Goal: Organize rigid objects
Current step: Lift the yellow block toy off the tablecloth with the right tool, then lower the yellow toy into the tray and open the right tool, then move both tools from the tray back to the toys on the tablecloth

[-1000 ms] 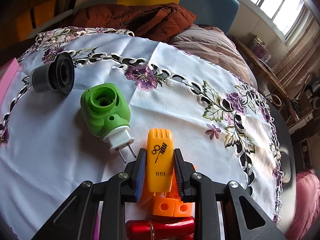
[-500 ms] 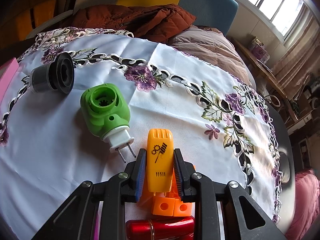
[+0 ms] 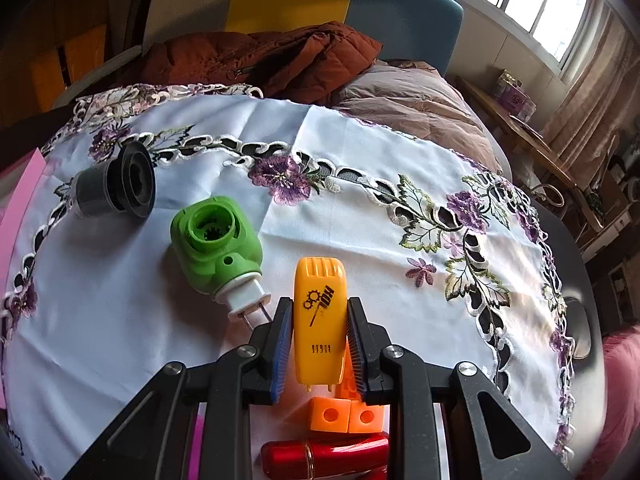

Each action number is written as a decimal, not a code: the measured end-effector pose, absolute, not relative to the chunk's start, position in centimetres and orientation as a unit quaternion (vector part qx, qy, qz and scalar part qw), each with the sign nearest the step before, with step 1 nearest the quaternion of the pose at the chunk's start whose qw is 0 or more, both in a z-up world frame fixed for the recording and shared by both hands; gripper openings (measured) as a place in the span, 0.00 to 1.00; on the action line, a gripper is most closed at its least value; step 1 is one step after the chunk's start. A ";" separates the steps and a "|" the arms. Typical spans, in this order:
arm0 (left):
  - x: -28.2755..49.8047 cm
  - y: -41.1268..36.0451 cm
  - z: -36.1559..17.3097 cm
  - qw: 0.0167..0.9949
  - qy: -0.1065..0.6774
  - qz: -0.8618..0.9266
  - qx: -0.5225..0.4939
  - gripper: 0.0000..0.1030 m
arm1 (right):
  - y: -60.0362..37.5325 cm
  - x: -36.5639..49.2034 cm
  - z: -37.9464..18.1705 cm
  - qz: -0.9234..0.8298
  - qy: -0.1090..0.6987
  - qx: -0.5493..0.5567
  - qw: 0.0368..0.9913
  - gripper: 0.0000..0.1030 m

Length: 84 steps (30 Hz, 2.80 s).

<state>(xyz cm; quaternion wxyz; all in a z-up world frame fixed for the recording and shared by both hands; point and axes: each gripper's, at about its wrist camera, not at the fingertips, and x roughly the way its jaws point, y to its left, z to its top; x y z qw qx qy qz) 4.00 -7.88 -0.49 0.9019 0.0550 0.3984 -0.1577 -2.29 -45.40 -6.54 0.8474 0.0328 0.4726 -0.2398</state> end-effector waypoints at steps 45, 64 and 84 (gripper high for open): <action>4.7 1.3 -2.5 0.900 0.425 -0.096 -0.010 0.77 | -17.4 13.0 -6.7 0.008 0.496 -0.033 0.868 0.26; 4.4 1.1 -2.1 0.904 0.418 -0.092 -0.006 0.77 | -17.7 9.7 -3.9 0.021 0.448 0.007 0.894 0.57; 3.3 -0.9 -1.6 0.903 0.415 -0.108 0.019 0.77 | -18.5 5.8 -0.4 0.010 0.395 0.013 0.919 0.64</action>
